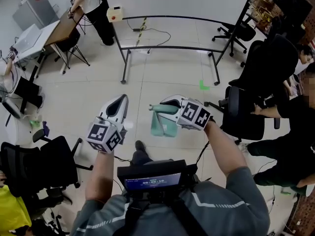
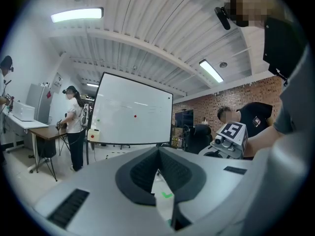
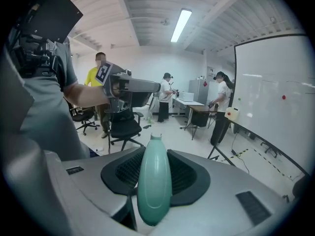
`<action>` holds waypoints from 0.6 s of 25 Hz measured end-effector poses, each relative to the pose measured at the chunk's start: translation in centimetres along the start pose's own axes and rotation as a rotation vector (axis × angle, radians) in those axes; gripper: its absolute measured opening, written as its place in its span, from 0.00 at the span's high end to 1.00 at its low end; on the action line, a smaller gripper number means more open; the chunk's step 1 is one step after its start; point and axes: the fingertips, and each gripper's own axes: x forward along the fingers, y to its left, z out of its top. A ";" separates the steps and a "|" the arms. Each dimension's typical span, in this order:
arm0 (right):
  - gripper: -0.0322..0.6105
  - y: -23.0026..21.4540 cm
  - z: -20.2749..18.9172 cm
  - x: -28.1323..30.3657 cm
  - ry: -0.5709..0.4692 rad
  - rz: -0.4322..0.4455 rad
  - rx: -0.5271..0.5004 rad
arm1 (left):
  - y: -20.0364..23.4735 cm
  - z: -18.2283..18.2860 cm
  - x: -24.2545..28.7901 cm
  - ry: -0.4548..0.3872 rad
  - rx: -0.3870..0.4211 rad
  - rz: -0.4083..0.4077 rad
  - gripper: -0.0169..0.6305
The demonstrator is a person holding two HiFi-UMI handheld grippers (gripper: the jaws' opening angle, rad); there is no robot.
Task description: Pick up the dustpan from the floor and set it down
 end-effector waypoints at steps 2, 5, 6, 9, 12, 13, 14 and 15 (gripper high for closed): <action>0.70 -2.8 -0.2 1.6 0.012 -0.003 0.001 | 2.9 -0.2 2.3 -0.007 -0.010 -0.010 0.92; 0.70 -7.3 0.4 4.5 0.033 -0.027 0.015 | 8.1 0.0 5.7 -0.008 -0.016 -0.046 0.92; 0.70 -8.9 0.8 5.6 0.036 -0.034 0.022 | 10.0 0.2 6.8 -0.003 -0.010 -0.059 0.92; 0.70 -13.9 2.2 8.3 0.035 -0.056 0.038 | 15.5 1.2 10.4 0.004 -0.010 -0.097 0.92; 0.70 -18.3 3.8 10.5 0.021 -0.094 0.055 | 20.2 2.0 13.3 0.014 -0.016 -0.146 0.92; 0.70 -19.6 4.3 11.3 0.013 -0.104 0.058 | 21.5 2.2 14.0 0.020 -0.012 -0.160 0.92; 0.70 -20.9 4.7 12.0 0.006 -0.113 0.061 | 22.7 2.3 14.8 0.023 -0.007 -0.170 0.92; 0.70 -22.3 4.8 12.5 0.001 -0.122 0.065 | 23.6 2.4 15.8 0.025 -0.005 -0.174 0.92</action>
